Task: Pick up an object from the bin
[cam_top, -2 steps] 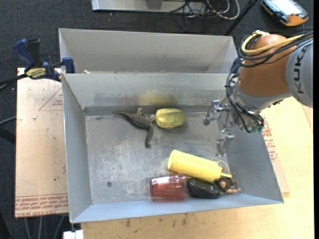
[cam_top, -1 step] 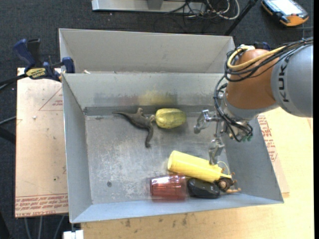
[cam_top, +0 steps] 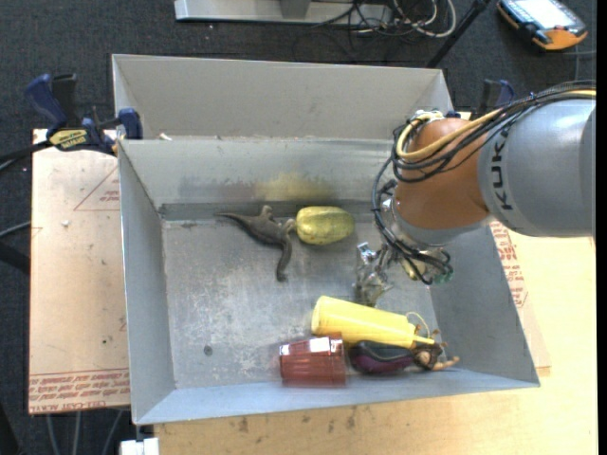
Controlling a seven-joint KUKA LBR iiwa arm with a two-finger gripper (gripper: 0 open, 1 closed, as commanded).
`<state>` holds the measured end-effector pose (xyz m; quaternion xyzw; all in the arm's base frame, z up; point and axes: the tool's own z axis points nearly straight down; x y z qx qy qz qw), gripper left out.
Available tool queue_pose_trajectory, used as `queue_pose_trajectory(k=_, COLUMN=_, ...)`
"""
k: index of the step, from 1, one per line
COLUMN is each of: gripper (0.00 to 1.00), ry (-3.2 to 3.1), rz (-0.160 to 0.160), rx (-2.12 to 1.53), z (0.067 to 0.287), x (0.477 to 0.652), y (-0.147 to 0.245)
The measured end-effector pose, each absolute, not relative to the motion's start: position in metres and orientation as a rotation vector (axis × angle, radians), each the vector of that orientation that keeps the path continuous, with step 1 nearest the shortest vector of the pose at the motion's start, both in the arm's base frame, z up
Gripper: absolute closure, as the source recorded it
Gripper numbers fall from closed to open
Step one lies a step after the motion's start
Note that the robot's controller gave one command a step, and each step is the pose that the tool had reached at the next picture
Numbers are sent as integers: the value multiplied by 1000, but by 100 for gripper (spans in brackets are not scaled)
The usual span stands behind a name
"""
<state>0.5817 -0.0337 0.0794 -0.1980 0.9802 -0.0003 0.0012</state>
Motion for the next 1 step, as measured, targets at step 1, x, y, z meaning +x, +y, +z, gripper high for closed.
queue_pose_trajectory(k=1, gripper=0, ry=3072, rz=-1, rx=-622, z=79, x=582, y=-33)
